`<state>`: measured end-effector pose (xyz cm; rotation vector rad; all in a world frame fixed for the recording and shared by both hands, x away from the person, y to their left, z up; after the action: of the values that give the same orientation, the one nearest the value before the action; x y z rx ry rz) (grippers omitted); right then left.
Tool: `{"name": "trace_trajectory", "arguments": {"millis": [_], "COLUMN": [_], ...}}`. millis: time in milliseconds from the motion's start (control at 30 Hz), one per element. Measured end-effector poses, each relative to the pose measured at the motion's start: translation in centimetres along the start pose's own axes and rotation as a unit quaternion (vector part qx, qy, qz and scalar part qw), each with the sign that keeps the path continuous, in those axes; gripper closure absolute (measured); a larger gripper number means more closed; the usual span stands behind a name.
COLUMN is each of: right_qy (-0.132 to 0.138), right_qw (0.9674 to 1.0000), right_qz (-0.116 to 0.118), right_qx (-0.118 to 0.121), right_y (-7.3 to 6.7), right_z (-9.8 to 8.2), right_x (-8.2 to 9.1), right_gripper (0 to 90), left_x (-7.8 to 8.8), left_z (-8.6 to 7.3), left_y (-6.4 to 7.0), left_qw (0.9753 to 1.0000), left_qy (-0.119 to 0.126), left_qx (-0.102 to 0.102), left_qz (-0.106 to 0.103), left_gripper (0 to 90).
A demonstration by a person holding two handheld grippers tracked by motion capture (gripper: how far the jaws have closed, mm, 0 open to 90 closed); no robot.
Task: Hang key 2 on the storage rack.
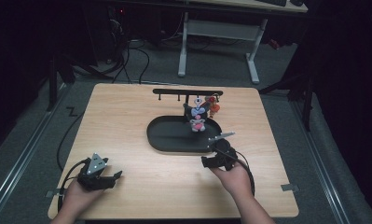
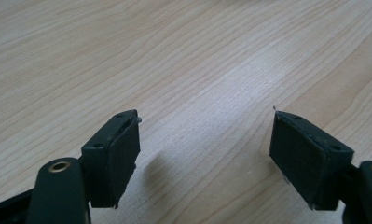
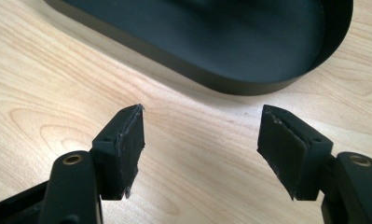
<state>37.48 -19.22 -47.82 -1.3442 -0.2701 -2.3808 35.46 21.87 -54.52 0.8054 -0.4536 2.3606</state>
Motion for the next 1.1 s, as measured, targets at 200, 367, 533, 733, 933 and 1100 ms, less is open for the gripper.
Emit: {"name": "trace_trajectory", "arguments": {"millis": [200,367,533,733,933,1100], "right_qy": [0.042,0.083,0.18,0.212,0.205,0.201], "right_qw": [0.999,0.9965,0.9836,0.9768,0.9779,0.9785], "right_qz": [0.003,0.007,-0.004,0.003,0.02,0.027], "right_qx": [0.011,0.007,0.004,-0.027,-0.035,-0.035], "right_y": [-0.2,-0.1,0.0,0.9,1.3,1.0], "right_z": [-2.3,-3.8,-6.9,-8.8,-8.6,-8.4], "right_x": [-0.2,-0.4,0.1,0.9,0.1,-0.3], "right_gripper": [29.9,25.9,18.6,15.7,15.4,15.4], "left_x": [-0.1,-0.1,0.3,-0.1,-0.3,-0.2], "left_z": [0.2,0.2,0.8,1.3,1.3,1.1], "left_y": [0.3,0.7,2.2,4.0,4.5,4.0], "left_qw": [0.9999,0.9998,0.9988,0.9984,0.9985,0.9984], "left_qy": [0.004,0.007,0.019,0.02,0.017,0.02], "left_qx": [0.002,0.001,0.001,-0.013,-0.016,-0.01], "left_qz": [-0.013,-0.02,-0.044,-0.052,-0.049,-0.051], "left_gripper": [24.5,24.5,24.4,24.1,23.6,23.4]}}
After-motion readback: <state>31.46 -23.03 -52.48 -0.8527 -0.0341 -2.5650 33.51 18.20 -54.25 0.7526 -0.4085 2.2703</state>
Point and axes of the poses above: each handheld gripper's, and its own axes: x roughly backward along the jaws, z roughly out of its top, y roughly to its right, the point moved 2 cm from there along -x, roughly forward along the jaws, and after that the axes turned 3 degrees about z, right-handed, at the moved point
